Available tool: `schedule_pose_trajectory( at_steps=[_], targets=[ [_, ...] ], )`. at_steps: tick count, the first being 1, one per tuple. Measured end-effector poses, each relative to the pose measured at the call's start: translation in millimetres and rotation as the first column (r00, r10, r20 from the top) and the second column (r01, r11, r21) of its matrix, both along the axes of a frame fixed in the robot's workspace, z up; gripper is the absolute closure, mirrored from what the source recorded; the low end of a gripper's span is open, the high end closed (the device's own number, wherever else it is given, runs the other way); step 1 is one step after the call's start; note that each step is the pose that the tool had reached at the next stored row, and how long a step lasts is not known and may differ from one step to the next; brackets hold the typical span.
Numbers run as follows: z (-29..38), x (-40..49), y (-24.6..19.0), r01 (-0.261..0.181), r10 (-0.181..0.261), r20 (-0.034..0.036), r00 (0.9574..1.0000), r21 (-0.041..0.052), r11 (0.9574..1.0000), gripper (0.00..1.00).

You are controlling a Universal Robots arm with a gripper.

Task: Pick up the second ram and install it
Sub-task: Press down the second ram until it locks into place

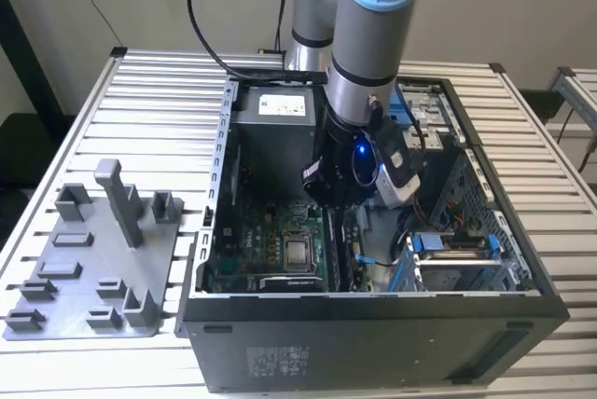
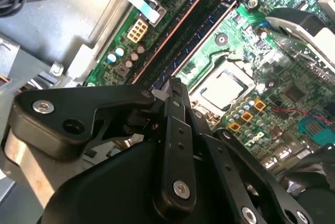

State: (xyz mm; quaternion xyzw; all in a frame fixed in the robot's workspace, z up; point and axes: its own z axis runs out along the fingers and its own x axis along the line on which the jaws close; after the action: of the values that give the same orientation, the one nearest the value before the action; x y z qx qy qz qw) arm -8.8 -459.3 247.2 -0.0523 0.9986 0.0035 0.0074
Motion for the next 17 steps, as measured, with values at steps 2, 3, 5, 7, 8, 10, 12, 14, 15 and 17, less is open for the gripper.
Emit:
schedule_pose_trajectory(
  at_steps=[2, 3, 5, 7, 8, 10, 12, 14, 15, 17],
  targets=[
    [0.0, 0.0, 0.0, -0.035, 0.035, -0.0001, 0.9994, 0.0002, 0.9994, 0.89],
    [0.0, -0.1, 0.0, -0.053, 0.053, -0.0001, 0.9986, 0.0002, 0.9986, 0.89],
    [-0.1, 0.0, 0.0, -0.090, 0.090, 0.0000, 0.9959, 0.0002, 0.9959, 0.89],
    [0.0, -0.1, 0.0, -0.126, 0.126, -0.0001, 0.9920, 0.0002, 0.9920, 0.89],
    [0.0, -0.1, 0.0, -0.144, 0.144, -0.0001, 0.9896, 0.0002, 0.9896, 0.89],
    [-0.1, -0.1, 0.0, -0.181, 0.181, 0.0002, 0.9835, 0.0002, 0.9835, 0.89],
    [-0.1, 0.0, 0.0, -0.216, 0.216, 0.0012, 0.9764, 0.0001, 0.9764, 0.89],
    [-0.1, 0.0, 0.0, -0.247, 0.247, 0.0024, 0.9690, -0.0001, 0.9690, 0.89],
    [-0.1, 0.0, -0.1, -0.259, 0.259, 0.0033, 0.9657, -0.0004, 0.9657, 0.89],
    [-0.1, -0.1, -0.3, -0.271, 0.271, 0.0037, 0.9626, -0.0003, 0.9626, 0.89]
  ],
)
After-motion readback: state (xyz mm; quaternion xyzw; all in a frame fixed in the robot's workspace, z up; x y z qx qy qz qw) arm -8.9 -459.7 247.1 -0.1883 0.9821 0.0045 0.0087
